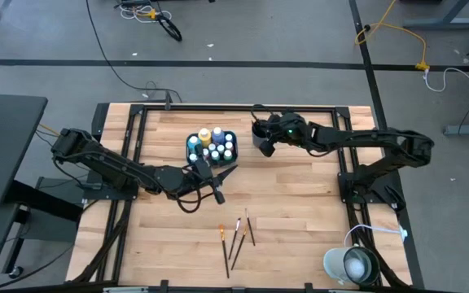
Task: Pick & Place Paint Supplies
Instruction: Put the gold paint brush into the blue cup
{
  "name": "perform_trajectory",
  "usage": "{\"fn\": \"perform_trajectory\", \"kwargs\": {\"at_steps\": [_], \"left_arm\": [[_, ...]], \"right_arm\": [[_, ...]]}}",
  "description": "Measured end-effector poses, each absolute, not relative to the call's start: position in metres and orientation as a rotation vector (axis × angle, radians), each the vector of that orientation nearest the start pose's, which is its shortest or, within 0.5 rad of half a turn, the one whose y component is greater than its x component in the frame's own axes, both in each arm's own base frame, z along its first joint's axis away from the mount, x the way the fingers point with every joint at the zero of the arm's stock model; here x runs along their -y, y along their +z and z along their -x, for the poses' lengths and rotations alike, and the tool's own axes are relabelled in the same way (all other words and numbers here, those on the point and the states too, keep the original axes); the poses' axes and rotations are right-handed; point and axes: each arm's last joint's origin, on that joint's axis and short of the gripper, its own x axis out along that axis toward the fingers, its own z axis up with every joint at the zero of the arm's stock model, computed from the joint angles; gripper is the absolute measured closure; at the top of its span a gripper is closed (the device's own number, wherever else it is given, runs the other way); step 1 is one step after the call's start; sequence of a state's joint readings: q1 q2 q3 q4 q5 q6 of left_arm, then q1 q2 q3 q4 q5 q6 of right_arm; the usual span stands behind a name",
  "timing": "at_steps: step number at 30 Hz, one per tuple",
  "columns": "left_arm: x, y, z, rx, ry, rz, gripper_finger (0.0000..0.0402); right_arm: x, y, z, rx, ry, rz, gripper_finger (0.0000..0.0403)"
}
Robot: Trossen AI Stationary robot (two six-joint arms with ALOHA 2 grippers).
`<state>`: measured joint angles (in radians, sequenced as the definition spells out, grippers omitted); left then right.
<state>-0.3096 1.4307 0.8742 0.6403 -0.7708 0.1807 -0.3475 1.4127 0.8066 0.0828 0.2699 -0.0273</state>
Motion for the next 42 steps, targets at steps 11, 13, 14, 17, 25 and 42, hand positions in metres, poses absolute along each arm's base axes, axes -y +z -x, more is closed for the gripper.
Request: {"fn": "perform_trajectory", "kwargs": {"at_steps": [11, 13, 14, 17, 25, 42], "left_arm": [[0.075, 0.294, -0.302, 0.026, 0.470, -0.155, 0.0324], [0.075, 0.294, -0.302, 0.026, 0.470, -0.155, 0.0324], [0.075, 0.294, -0.302, 0.026, 0.470, -0.155, 0.0324], [0.075, 0.294, -0.302, 0.024, 0.470, -0.162, 0.0324], [0.075, 0.294, -0.302, 0.021, 0.472, -0.175, 0.0324], [0.073, 0.287, -0.302, -0.034, 0.541, -0.154, 0.0325]], "right_arm": [[0.126, 0.212, -0.277, -0.584, -0.643, -0.005, 0.0371], [0.128, 0.212, -0.276, -0.584, -0.651, -0.008, 0.0374], [0.129, 0.212, -0.275, -0.581, -0.654, -0.009, 0.0374], [0.131, 0.213, -0.275, -0.567, -0.660, -0.008, 0.0375], [0.133, 0.214, -0.275, -0.565, -0.663, -0.010, 0.0346], [0.132, 0.214, -0.276, -0.555, -0.620, -0.034, 0.0319]]}}
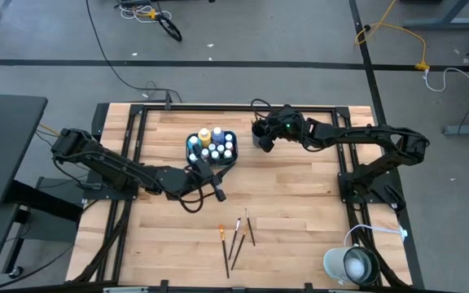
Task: Pick & Place Paint Supplies
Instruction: Put the gold paint brush into the blue cup
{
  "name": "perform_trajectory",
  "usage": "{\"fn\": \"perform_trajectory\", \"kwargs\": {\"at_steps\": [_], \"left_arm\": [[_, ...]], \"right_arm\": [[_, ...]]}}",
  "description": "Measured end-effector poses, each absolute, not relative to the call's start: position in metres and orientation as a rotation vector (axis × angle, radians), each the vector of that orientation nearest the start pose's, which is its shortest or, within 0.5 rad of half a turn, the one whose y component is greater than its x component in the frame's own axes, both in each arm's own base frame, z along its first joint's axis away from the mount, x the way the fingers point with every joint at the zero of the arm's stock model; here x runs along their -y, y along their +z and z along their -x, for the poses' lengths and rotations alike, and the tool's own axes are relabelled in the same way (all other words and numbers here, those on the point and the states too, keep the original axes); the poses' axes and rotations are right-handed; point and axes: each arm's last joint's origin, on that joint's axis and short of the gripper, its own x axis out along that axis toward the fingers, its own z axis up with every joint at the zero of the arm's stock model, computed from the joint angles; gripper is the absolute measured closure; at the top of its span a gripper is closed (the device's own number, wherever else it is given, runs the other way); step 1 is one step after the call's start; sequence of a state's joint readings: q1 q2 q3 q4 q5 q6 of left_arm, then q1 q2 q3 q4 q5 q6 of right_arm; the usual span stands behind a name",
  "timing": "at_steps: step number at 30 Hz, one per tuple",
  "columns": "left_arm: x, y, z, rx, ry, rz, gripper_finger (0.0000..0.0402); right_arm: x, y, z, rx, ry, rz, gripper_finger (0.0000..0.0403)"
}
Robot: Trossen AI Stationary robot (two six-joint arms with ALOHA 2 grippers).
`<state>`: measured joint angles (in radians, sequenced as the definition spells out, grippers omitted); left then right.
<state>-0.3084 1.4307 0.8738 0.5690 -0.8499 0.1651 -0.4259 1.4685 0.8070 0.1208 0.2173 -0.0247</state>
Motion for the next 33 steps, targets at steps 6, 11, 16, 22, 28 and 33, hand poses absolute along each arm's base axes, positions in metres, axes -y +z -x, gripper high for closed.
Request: {"fn": "perform_trajectory", "kwargs": {"at_steps": [6, 11, 16, 22, 28, 33], "left_arm": [[0.073, 0.281, -0.301, -0.078, 0.542, -0.120, 0.0325], [0.073, 0.276, -0.301, -0.113, 0.542, -0.103, 0.0325], [0.073, 0.272, -0.300, -0.144, 0.543, -0.091, 0.0325], [0.074, 0.264, -0.300, -0.209, 0.497, -0.088, 0.0325], [0.079, 0.254, -0.300, -0.316, 0.253, -0.100, 0.0325], [0.087, 0.244, -0.297, -0.437, -0.048, -0.081, 0.0325]], "right_arm": [[0.128, 0.216, -0.278, -0.542, -0.605, -0.020, 0.0287], [0.116, 0.226, -0.278, -0.502, -0.571, 0.002, 0.0262], [0.100, 0.238, -0.278, -0.467, -0.527, 0.012, 0.0253], [0.074, 0.244, -0.282, -0.446, -0.437, 0.031, 0.0253], [0.049, 0.244, -0.287, -0.448, -0.352, 0.050, 0.0253], [0.036, 0.244, -0.289, -0.444, -0.307, 0.060, 0.0253]]}}
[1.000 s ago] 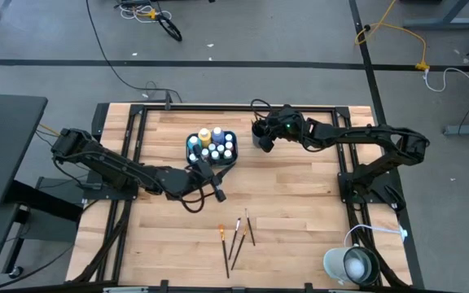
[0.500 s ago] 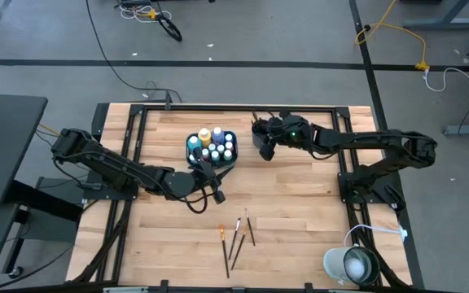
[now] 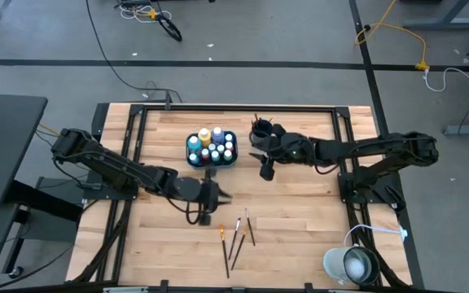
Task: Pick & Place Paint Supplies
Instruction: Put the gold paint brush into the blue cup
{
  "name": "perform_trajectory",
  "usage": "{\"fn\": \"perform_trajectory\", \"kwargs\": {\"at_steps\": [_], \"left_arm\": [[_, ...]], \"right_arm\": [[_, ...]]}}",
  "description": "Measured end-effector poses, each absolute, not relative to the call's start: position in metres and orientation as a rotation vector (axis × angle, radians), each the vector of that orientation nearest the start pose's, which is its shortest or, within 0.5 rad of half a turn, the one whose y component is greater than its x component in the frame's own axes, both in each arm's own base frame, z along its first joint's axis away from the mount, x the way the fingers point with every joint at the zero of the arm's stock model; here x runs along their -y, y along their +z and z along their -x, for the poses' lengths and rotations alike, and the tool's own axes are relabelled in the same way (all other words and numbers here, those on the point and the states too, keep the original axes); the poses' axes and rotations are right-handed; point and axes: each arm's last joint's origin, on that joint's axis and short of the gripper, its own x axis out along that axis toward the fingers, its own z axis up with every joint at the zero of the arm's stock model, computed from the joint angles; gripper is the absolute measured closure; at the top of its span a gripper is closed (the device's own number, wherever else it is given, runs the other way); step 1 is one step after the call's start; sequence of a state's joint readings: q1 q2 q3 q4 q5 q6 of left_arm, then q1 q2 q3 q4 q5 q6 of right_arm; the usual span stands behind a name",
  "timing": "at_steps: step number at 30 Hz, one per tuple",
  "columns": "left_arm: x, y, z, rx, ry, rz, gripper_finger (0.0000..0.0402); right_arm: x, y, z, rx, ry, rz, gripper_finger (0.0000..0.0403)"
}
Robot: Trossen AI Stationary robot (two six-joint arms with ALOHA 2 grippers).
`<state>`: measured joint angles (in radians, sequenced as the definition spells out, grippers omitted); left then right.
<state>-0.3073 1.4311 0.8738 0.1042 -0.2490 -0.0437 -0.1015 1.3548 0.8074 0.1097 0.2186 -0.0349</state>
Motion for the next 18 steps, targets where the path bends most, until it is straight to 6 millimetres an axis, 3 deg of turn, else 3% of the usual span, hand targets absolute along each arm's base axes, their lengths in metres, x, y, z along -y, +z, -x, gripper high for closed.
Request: {"fn": "perform_trajectory", "kwargs": {"at_steps": [10, 18], "left_arm": [[0.096, 0.227, -0.299, -0.538, -0.355, -0.078, 0.0322], [0.102, 0.197, -0.310, -0.620, -0.462, -0.092, 0.0251]], "right_arm": [[0.030, 0.245, -0.290, -0.437, -0.291, 0.064, 0.0253], [0.030, 0.246, -0.290, -0.425, -0.291, 0.063, 0.0253]]}}
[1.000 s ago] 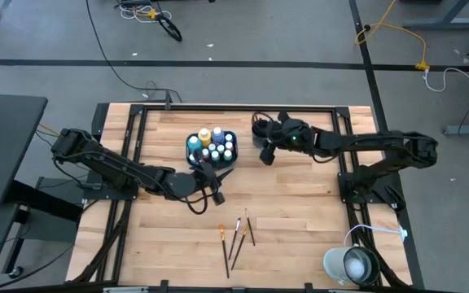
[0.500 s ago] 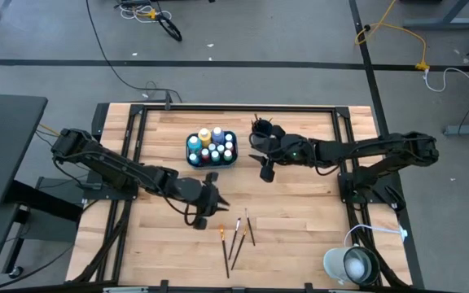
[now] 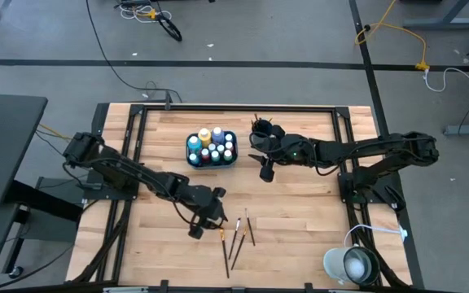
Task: Pick & Place Paint Supplies
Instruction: Put the gold paint brush into the blue cup
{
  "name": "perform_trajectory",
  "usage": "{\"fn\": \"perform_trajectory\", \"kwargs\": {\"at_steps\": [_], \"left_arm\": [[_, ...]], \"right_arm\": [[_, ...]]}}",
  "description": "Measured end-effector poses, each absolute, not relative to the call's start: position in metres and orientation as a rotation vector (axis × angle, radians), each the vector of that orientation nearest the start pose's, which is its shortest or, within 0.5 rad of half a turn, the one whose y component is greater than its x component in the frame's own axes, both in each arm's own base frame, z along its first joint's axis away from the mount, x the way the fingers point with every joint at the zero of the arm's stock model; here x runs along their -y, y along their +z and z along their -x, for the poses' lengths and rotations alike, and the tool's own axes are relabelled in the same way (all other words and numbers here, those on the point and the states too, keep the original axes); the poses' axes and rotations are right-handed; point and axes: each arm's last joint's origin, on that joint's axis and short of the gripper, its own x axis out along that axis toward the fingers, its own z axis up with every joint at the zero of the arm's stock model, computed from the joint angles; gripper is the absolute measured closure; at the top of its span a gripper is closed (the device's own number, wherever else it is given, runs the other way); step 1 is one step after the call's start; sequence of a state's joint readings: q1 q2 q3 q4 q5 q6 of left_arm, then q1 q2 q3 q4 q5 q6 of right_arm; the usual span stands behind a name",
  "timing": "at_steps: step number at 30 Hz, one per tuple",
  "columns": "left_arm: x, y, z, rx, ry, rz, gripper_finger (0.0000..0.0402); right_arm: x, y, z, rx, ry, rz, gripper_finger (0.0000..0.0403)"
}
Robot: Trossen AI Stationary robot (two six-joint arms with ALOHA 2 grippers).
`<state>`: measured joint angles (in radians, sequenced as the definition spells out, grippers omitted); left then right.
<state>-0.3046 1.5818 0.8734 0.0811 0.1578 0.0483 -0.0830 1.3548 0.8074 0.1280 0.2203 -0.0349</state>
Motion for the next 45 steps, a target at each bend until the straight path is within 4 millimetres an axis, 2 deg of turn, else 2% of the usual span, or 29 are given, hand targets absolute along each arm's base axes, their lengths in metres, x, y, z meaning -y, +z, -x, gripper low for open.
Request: {"fn": "perform_trajectory", "kwargs": {"at_steps": [4, 8, 14, 28, 35, 45], "left_arm": [[0.105, 0.183, -0.315, -0.641, -0.519, -0.096, 0.0218], [0.105, 0.166, -0.322, -0.667, -0.562, -0.084, 0.0201], [0.100, 0.140, -0.329, -0.733, -0.566, -0.076, 0.0198], [0.097, 0.111, -0.329, -0.833, -0.592, -0.050, 0.0201], [0.096, 0.106, -0.329, -0.845, -0.580, -0.081, 0.0233], [0.094, 0.104, -0.327, -0.845, -0.600, -0.191, 0.0340]], "right_arm": [[0.030, 0.246, -0.290, -0.426, -0.291, 0.063, 0.0253], [0.030, 0.246, -0.290, -0.422, -0.295, 0.043, 0.0253], [0.030, 0.246, -0.290, -0.423, -0.296, 0.035, 0.0253], [0.030, 0.245, -0.289, -0.434, -0.296, 0.034, 0.0253], [0.030, 0.245, -0.290, -0.432, -0.296, 0.029, 0.0253], [0.030, 0.245, -0.290, -0.432, -0.296, 0.029, 0.0253]]}}
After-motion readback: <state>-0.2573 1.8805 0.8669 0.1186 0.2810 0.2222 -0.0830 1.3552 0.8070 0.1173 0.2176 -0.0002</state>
